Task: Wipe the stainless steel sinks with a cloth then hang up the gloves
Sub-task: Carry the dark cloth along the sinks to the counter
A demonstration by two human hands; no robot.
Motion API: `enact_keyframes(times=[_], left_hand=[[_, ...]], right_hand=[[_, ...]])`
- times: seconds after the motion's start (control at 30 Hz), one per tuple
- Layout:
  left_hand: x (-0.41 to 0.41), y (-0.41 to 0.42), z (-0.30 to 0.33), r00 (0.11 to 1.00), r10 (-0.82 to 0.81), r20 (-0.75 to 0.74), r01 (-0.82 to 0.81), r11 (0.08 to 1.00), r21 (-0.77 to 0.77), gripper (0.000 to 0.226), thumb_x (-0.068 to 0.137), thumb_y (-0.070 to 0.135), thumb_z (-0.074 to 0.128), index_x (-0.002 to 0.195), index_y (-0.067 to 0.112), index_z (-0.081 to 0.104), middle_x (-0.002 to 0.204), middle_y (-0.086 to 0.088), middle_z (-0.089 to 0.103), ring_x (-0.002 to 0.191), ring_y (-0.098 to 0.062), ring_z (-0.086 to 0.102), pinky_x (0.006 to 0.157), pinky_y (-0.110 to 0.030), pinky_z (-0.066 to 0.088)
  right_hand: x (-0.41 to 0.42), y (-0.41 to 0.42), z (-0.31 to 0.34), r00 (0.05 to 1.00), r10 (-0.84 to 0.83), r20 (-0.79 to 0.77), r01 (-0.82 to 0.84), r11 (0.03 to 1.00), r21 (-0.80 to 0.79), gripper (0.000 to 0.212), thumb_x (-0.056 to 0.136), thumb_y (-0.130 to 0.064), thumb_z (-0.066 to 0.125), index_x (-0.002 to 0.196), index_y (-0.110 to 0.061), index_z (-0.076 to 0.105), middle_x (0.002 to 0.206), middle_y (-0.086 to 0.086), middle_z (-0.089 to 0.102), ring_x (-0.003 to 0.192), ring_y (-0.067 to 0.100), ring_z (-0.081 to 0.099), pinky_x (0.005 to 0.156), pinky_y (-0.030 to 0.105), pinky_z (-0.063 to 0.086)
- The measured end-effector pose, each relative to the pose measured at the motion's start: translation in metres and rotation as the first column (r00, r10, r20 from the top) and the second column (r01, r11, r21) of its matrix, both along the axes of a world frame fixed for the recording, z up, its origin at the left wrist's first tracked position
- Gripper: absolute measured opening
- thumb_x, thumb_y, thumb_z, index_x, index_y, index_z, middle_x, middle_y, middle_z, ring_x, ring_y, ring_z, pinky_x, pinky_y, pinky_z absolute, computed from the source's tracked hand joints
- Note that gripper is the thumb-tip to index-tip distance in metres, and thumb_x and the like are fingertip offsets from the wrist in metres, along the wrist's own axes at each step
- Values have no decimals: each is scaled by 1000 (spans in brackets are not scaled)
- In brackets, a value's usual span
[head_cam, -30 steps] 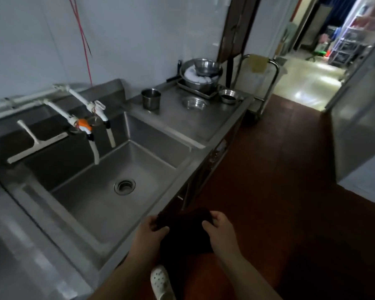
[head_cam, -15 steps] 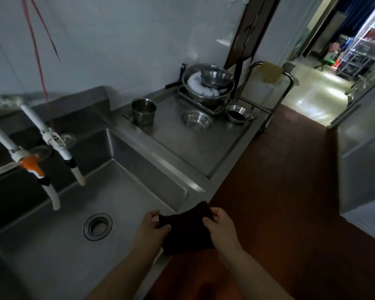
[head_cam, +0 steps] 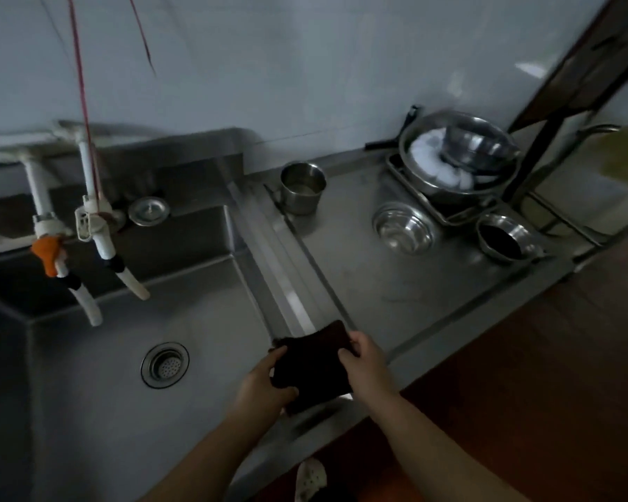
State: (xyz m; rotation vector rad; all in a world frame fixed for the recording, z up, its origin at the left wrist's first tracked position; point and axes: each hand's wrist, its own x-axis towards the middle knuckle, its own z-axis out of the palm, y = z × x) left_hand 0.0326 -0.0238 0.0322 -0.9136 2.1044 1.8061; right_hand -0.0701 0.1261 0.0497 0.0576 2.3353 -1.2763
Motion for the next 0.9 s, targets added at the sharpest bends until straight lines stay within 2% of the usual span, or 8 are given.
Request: enact_keyframes(times=[0.07,0.2,0.43,0.53,0.6,0.67,0.77,0.9], left_hand=[[-9,8,-11,999,7,35,-5,999,-54,78,73,-1,68,142,21,39,121,-1,58,89,-9,63,67,-15,52],[-16,26,-27,985,-19,170,46,987,-154,78,76,7,67,145,20,33,137,-2,51,117,-17,54,91,-23,46],[-21,31,-32,961,-40,275,101,972,-212,78,73,18,71,144,21,36,139,-2,49,121,-18,52,94,-23,42],[-21,35,-32,950,-92,298,165,959,-231,75,73,22,70,142,22,39,136,-3,49,118,-19,52,89,-20,41],[-19,36,-32,949,-80,305,169,945,-279,72,74,24,69,140,24,41,136,-1,46,116,-19,53,89,-23,43],[-14,34,-30,952,-32,304,139,931,-338,67,75,25,67,138,28,43,139,3,43,111,-17,56,88,-25,45],[1,26,-24,951,22,307,116,899,-423,59,81,29,63,136,32,43,141,7,41,107,-14,59,84,-25,46],[34,8,-9,937,107,332,99,833,-545,50,88,34,55,136,33,42,137,7,46,114,-15,55,86,-31,48]], right_hand=[[-18,5,-12,993,114,-10,-112,990,84,28,90,-6,52,117,-14,56,103,-2,61,96,14,58,80,23,44],[-38,20,-32,952,305,17,-302,932,198,22,91,-8,51,108,-22,55,93,-9,57,91,12,59,72,22,44],[-57,27,-37,873,486,-24,-458,837,300,26,91,-13,54,116,-19,55,98,-8,61,82,4,56,65,18,45],[-59,29,-37,836,548,-30,-491,772,404,40,91,-19,55,130,-19,45,116,-2,59,99,11,57,76,20,44],[-58,29,-36,809,574,-128,-467,760,452,52,90,-20,58,138,-17,38,126,-2,53,111,12,53,83,19,40],[-58,22,-32,710,643,-287,-462,732,501,54,88,-17,61,137,-14,41,128,1,51,116,15,50,90,21,41],[-55,1,-27,441,799,-410,-548,601,581,47,82,-15,66,127,-11,54,122,4,56,112,20,53,94,28,44],[-39,-37,-20,112,948,-297,-678,291,674,33,88,-16,50,120,-15,56,124,0,52,111,21,48,91,31,41]])
